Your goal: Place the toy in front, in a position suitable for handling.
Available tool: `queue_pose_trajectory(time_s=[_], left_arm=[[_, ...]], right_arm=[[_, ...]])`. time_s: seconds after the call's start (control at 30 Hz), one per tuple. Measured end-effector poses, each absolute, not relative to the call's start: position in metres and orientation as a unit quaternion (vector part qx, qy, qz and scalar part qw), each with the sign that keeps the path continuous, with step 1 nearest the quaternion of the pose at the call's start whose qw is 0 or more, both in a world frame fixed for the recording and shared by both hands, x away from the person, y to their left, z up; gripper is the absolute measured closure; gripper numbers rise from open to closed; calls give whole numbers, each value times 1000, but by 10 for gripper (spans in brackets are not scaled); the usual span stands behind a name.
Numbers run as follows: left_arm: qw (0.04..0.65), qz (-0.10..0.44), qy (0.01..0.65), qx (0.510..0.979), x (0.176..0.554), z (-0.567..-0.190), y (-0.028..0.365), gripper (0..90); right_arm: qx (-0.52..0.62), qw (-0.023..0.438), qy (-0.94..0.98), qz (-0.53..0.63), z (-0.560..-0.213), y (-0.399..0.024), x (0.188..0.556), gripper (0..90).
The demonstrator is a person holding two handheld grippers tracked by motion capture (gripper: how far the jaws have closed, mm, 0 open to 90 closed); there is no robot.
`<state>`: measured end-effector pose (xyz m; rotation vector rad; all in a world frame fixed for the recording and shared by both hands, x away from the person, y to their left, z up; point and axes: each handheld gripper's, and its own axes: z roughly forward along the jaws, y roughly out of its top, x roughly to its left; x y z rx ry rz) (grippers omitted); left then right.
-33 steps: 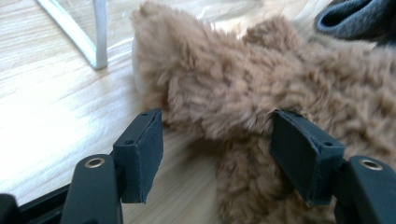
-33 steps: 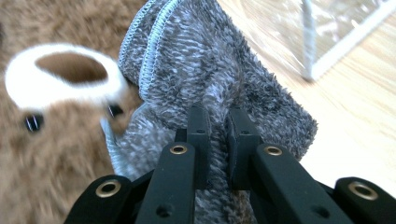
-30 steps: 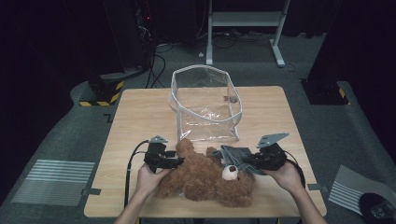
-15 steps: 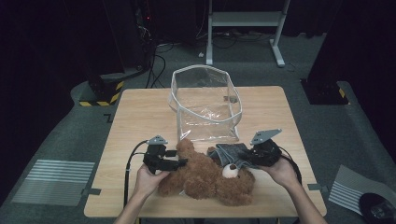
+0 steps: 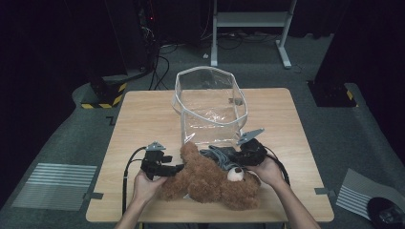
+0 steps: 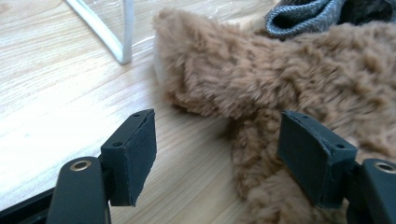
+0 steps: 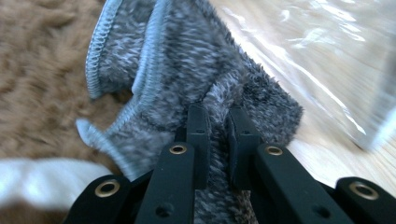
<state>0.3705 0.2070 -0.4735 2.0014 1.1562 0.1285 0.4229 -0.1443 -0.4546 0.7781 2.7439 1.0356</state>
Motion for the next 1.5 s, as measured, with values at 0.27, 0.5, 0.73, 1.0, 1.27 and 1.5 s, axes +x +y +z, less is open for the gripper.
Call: queue_pose_trajectory(time_s=[0.27,0.5,0.73,1.0,1.27,1.5], left_arm=[[396,44,473,786,378,-483,206,288],[388,59,487,780,375,-487,215,297],[404,66,490,770,359,-488,229,295],[401,71,487,772,344,-495,239,295],[398,68,493,771,343,-502,240,297],[370,90,503,775,344,-509,240,298]], right_arm=[[222,59,901,367,-432,-119,415,816],[241,80,916,309,-447,-129,420,816],[198,94,907,358,-403,-109,403,816],[171,74,922,340,-398,-68,407,814],[209,100,938,258,-421,-88,419,814],[175,124,913,347,-391,-63,410,813]])
